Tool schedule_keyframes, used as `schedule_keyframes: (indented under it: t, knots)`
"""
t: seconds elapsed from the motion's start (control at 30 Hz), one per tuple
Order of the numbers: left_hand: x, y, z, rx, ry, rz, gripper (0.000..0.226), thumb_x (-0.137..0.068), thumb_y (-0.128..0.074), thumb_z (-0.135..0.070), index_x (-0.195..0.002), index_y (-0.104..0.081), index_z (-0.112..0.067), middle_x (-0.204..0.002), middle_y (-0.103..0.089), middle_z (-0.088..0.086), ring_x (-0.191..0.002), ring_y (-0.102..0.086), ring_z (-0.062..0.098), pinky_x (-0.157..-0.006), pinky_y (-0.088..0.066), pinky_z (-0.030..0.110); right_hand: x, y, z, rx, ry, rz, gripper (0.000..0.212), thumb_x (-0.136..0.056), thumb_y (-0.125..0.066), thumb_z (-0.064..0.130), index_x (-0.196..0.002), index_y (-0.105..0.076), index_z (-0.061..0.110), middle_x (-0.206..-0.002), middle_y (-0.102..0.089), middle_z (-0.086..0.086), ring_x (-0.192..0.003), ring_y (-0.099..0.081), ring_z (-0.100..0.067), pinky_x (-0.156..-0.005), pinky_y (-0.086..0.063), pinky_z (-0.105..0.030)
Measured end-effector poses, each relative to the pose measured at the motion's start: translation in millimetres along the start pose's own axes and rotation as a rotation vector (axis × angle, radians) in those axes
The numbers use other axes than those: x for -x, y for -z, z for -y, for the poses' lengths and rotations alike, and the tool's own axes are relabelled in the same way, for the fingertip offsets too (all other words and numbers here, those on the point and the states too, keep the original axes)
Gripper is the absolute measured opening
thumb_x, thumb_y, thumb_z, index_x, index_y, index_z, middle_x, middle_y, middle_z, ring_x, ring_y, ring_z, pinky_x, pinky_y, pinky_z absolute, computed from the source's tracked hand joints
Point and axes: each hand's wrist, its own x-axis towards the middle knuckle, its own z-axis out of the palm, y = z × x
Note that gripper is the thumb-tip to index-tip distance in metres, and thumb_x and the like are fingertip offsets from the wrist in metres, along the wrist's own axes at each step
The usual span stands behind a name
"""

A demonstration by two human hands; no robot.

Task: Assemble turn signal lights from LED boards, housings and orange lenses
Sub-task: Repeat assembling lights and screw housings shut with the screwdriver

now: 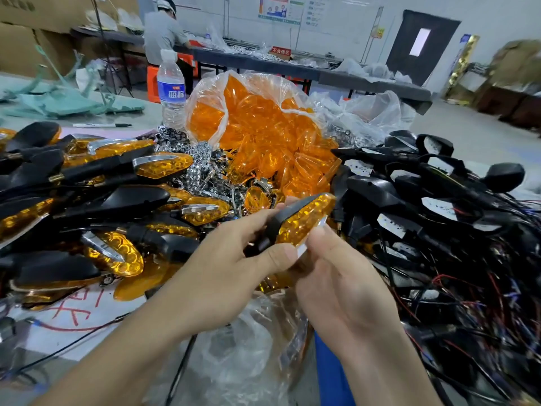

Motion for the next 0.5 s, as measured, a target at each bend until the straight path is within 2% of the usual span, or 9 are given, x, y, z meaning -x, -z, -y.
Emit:
schedule_keyframes:
  t: [0.03,0.07,0.17,0.23,0.3,0.33,0.37,0.43,0.5]
  knots:
    - [1.2,3.1,-1.3,-0.114,-0.036,-0.009,0.049,-0.096,-0.064,-0.046,-0.144,-0.054,-0.052,-0.124,-0.068,-0.033,-0.114,-0.063,-0.01,-0.094,-0.052,0.025,-4.3,-5.7,4.4,-0.019,0.006,0.004,0.045,-0.097,-0.06,0.015,-0.14,-0.06,0.005,-0.122,-0.07,-0.018,-0.11,-0.07,-0.027,-0.104,-0.055,-0.042]
    - [2.5,6.1,-3.7,-0.221,-0.063,-0.018,0.049,-0.097,-0.062,-0.049,-0.144,-0.05,-0.058,-0.125,-0.067,-0.035,-0.116,-0.062,-0.009,-0.094,-0.052,0.027,2.8,-3.5,6.9,-0.043,0.061,0.059,0.047,-0.092,-0.064,0.015,-0.139,-0.062,0.013,-0.128,-0.067,-0.018,-0.115,-0.065,-0.035,-0.106,-0.053,-0.052]
    - [7.2,11.2,-10.4,-0.426,-0.12,-0.038,0.046,-0.094,-0.058,-0.057,-0.134,-0.043,-0.073,-0.115,-0.064,-0.04,-0.106,-0.062,-0.01,-0.077,-0.049,0.011,8.0,11.6,11.1,0.062,0.139,0.12,0.058,-0.083,-0.075,0.01,-0.139,-0.062,0.019,-0.122,-0.07,-0.016,-0.106,-0.067,-0.033,-0.092,-0.059,-0.043]
    - [9.1,9.9,-9.9,-0.525,-0.154,-0.094,0.044,-0.089,-0.057,-0.063,-0.127,-0.041,-0.078,-0.108,-0.061,-0.042,-0.102,-0.059,-0.012,-0.077,-0.044,0.005,5.6,10.1,17.1,0.092,0.148,0.131,0.059,-0.081,-0.08,0.006,-0.136,-0.063,0.014,-0.117,-0.07,-0.018,-0.099,-0.068,-0.032,-0.086,-0.059,-0.037]
    - [10.7,4.6,-7.7,-0.687,-0.157,-0.184,0.057,-0.083,-0.053,-0.071,-0.138,-0.043,-0.066,-0.094,-0.062,-0.042,-0.09,-0.06,-0.013,-0.067,-0.043,0.006,5.6,10.8,16.0,0.091,0.147,0.062,0.06,-0.077,-0.082,0.006,-0.134,-0.064,0.01,-0.112,-0.073,-0.016,-0.095,-0.071,-0.028,-0.082,-0.06,-0.034]
    - [10.7,2.3,-7.1,-0.786,-0.152,-0.243,0.067,-0.081,-0.052,-0.074,-0.146,-0.044,-0.057,-0.096,-0.06,-0.041,-0.087,-0.059,-0.01,-0.069,-0.041,0.007,6.6,10.2,15.1,0.067,0.143,0.017,0.06,-0.075,-0.081,0.008,-0.133,-0.064,0.008,-0.108,-0.074,-0.015,-0.092,-0.072,-0.026,-0.08,-0.06,-0.032]
    - [9.9,1.4,-5.9,-0.876,-0.162,-0.326,0.073,-0.081,-0.053,-0.075,-0.149,-0.048,-0.048,-0.104,-0.062,-0.036,-0.093,-0.057,-0.007,-0.074,-0.042,0.014,7.2,9.3,14.8,0.033,0.14,-0.028,0.058,-0.076,-0.079,0.009,-0.131,-0.064,0.008,-0.104,-0.074,-0.012,-0.088,-0.072,-0.022,-0.079,-0.06,-0.03]
    - [7.1,1.7,-0.1,-0.993,-0.294,-0.539,0.062,-0.09,-0.065,-0.058,-0.144,-0.062,-0.027,-0.119,-0.073,-0.013,-0.117,-0.057,0.007,-0.087,-0.048,0.024,5.4,10.2,13.7,-0.031,0.12,-0.126,0.048,-0.08,-0.078,0.007,-0.126,-0.067,0.007,-0.098,-0.074,-0.009,-0.084,-0.07,-0.016,-0.076,-0.059,-0.024]
    - [4.8,0.1,6.1,-1.016,-0.517,-0.694,0.037,-0.096,-0.074,-0.03,-0.128,-0.073,-0.011,-0.114,-0.077,0.0,-0.119,-0.059,0.018,-0.101,-0.043,0.018,4.7,10.0,13.1,-0.097,0.1,-0.189,0.046,-0.08,-0.073,0.009,-0.126,-0.066,0.004,-0.099,-0.073,-0.009,-0.084,-0.071,-0.015,-0.076,-0.06,-0.023]
